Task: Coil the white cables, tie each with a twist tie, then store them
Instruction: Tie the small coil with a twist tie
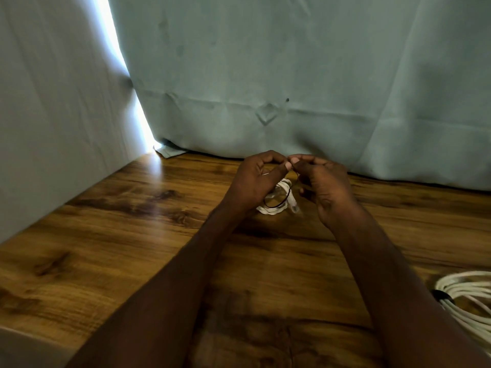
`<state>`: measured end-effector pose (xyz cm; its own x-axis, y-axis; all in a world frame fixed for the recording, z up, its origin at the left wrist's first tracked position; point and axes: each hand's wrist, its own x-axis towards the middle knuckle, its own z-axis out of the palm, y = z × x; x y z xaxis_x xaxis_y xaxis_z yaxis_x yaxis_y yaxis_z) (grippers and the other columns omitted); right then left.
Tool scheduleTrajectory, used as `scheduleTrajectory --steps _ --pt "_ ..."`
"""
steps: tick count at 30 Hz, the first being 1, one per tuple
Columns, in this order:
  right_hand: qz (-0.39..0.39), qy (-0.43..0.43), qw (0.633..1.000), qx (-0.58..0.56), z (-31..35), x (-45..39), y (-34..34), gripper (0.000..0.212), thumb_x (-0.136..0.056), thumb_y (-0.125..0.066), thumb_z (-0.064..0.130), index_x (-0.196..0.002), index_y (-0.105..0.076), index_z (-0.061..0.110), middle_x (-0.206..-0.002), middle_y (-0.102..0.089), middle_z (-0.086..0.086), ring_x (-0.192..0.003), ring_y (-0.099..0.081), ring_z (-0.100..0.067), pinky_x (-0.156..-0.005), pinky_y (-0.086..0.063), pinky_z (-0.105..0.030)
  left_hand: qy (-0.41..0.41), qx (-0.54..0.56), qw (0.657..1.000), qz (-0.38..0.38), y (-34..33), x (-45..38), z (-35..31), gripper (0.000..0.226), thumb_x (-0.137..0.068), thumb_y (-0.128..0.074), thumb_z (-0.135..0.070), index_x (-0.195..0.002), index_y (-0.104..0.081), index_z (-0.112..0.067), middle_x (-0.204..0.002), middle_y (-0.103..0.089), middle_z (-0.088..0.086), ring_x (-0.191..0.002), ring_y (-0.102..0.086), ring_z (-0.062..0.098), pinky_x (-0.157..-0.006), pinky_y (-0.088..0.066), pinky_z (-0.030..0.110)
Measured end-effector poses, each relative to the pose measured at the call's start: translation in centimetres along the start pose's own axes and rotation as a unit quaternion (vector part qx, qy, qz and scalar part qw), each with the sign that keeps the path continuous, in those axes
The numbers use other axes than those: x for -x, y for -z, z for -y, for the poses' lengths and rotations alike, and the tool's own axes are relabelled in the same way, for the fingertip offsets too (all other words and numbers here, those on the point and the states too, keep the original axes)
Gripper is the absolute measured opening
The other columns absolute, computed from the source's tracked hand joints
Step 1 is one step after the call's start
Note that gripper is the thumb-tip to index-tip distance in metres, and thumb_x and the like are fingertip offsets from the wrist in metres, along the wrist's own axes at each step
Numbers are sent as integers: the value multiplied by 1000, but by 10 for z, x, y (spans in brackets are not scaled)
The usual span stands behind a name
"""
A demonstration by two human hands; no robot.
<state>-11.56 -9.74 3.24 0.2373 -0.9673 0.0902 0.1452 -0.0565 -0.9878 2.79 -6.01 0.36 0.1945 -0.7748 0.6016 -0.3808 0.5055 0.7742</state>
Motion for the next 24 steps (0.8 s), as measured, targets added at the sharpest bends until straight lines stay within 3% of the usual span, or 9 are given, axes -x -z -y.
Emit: scheduleTrajectory --steps 4,9,12,14,16,18,20,22,24 --pt "28 -14 999 14 0 -1 2 16 -92 -74 18 -107 -79 16 -86 -72 5 -86 -58 -12 -66 -45 -28 0 1 1000 -4 1 -1 -2 13 -98 -68 -8 -103 -74 2 -79 -70 -11 -60 -59 -10 -62 -43 8" --pt "20 -28 999 -10 -1 -3 0 9 -98 -68 18 -92 -74 21 -81 -69 5 -82 -58 -11 -66 -44 -30 11 -19 1000 3 1 0 -1 13 -97 -70 -14 -101 -75 -2 -72 -68 -15 -58 -57 -8 -62 -43 16" --pt "27 3 992 -127 1 -6 -2 16 -103 -58 18 -90 -65 23 -82 -67 6 -85 -63 -13 -75 -45 -34 18 -32 999 3 0 0 0 12 -96 -72 -17 -97 -73 -5 -77 -69 -13 -63 -59 -5 -66 -47 24" --pt "83 33 954 -287 11 -9 6 14 -100 -55 20 -88 -59 26 -80 -68 9 -85 -68 -12 -79 -47 -35 34 -31 999 0 3 1 0 12 -96 -72 -16 -95 -72 -5 -72 -68 -13 -59 -58 0 -62 -46 25" --pt "139 62 874 -462 22 -11 21 17 -97 -55 14 -83 -60 23 -75 -67 8 -76 -69 -11 -82 -52 -36 42 -17 999 5 6 3 -1 10 -96 -70 -12 -94 -70 -2 -73 -72 -3 -58 -60 7 -58 -46 22" --pt "148 79 800 -576 27 -9 33 25 -88 -51 -4 -79 -63 16 -69 -64 4 -58 -61 -11 -74 -55 -33 48 -12 999 22 8 3 -2 10 -97 -68 -10 -95 -69 0 -74 -71 -3 -57 -59 5 -58 -47 21" --pt "120 75 769 -624 25 -8 39 26 -77 -47 -11 -78 -60 12 -65 -59 0 -44 -49 -10 -60 -50 -27 52 -17 997 45 7 3 -1 12 -101 -64 -12 -99 -68 -1 -73 -68 -11 -60 -58 1 -64 -49 24" --pt "58 41 804 -590 21 -11 40 30 -90 -39 -10 -78 -55 13 -68 -55 -2 -37 -37 -8 -48 -42 -23 59 18 997 45 6 3 0 15 -104 -59 -14 -102 -65 1 -72 -67 -11 -63 -60 4 -65 -50 24" --pt "-28 5 905 -425 19 -14 33 31 -100 -36 -2 -79 -51 16 -73 -54 -3 -36 -31 -7 -43 -36 -21 70 77 995 5 7 1 3 17 -107 -54 -13 -103 -61 2 -67 -64 -10 -59 -59 1 -59 -47 17"
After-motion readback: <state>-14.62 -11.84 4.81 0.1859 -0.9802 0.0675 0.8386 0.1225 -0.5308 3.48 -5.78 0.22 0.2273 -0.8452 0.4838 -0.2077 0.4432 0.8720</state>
